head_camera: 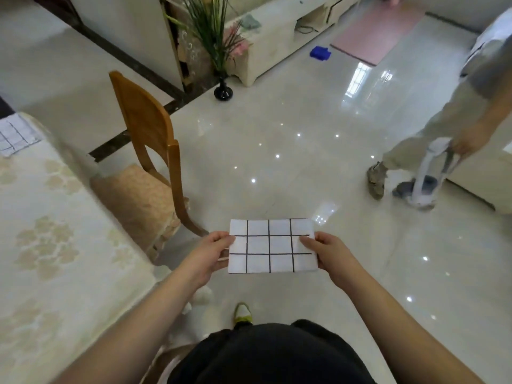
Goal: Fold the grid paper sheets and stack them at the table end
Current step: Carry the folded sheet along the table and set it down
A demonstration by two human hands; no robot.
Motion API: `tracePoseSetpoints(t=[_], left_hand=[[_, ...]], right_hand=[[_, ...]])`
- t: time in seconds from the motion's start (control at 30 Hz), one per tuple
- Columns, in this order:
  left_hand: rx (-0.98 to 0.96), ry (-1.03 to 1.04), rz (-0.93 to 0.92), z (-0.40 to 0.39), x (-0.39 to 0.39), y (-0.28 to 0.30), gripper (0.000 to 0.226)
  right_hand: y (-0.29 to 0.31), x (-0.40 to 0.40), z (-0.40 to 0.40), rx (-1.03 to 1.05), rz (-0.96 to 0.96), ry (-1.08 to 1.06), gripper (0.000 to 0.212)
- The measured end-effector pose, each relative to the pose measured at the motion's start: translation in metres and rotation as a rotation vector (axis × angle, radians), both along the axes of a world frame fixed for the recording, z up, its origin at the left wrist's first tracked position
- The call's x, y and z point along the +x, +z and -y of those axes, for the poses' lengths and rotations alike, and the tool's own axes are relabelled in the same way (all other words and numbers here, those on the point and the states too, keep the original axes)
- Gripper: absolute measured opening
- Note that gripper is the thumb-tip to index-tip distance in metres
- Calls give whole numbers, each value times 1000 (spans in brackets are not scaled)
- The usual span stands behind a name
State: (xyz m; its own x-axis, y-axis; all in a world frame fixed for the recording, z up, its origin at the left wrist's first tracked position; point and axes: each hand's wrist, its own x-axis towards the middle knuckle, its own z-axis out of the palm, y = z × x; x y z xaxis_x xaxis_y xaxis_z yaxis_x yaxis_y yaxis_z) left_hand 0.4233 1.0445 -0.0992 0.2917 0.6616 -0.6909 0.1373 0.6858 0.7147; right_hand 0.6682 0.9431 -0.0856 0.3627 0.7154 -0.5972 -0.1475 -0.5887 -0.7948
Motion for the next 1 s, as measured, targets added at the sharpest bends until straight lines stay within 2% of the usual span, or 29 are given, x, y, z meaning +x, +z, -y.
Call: tracePoseSetpoints(t=[0.13,0.27,0.5,0.77,1.0], left_hand=[[5,63,-9,-38,10,0,9],[-11,97,-20,-74,30,-3,13],[14,109,-74,-142,91,-2,10],[121,56,-151,-218,177,18,12],[166,69,-114,-268,194,20,15]], right_hand=[[0,9,-41,14,-27,9,9],[-6,34,-83,-15,-31,42,16],[-12,101,-171,2,-84,96,14],[-2,184,-244,9,-50,117,16],[4,207,-295,30,-74,131,17]])
